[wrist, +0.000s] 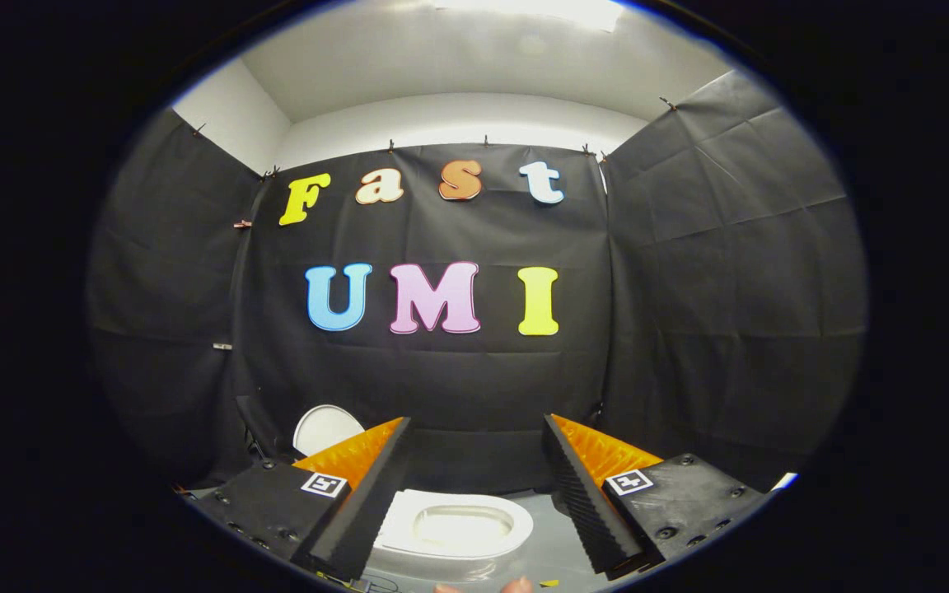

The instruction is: Open the toilet lid.

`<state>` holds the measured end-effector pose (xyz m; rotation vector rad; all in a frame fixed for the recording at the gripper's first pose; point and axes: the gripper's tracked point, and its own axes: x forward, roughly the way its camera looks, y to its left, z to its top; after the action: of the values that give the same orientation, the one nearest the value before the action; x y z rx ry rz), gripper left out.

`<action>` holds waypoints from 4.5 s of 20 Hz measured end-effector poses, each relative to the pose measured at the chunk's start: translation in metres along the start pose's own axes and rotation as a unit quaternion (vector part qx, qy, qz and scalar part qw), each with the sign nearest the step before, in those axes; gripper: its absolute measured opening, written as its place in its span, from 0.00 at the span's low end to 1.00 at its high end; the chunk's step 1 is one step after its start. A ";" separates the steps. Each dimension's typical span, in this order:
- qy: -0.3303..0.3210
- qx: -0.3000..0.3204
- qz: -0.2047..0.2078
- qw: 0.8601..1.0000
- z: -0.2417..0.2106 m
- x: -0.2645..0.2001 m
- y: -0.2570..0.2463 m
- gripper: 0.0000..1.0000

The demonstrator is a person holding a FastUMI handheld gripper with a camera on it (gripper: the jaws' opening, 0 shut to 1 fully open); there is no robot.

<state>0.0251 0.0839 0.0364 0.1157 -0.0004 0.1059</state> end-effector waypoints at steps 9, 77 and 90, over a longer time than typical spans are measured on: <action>0.000 0.007 -0.015 1.000 -0.013 -0.021 -0.028 0.98; 0.012 0.007 -0.018 1.000 -0.021 -0.002 0.007 0.98; 0.016 0.008 -0.014 1.000 -0.024 -0.001 0.010 0.98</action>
<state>0.0230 0.0968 0.0138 0.1297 0.0340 0.0801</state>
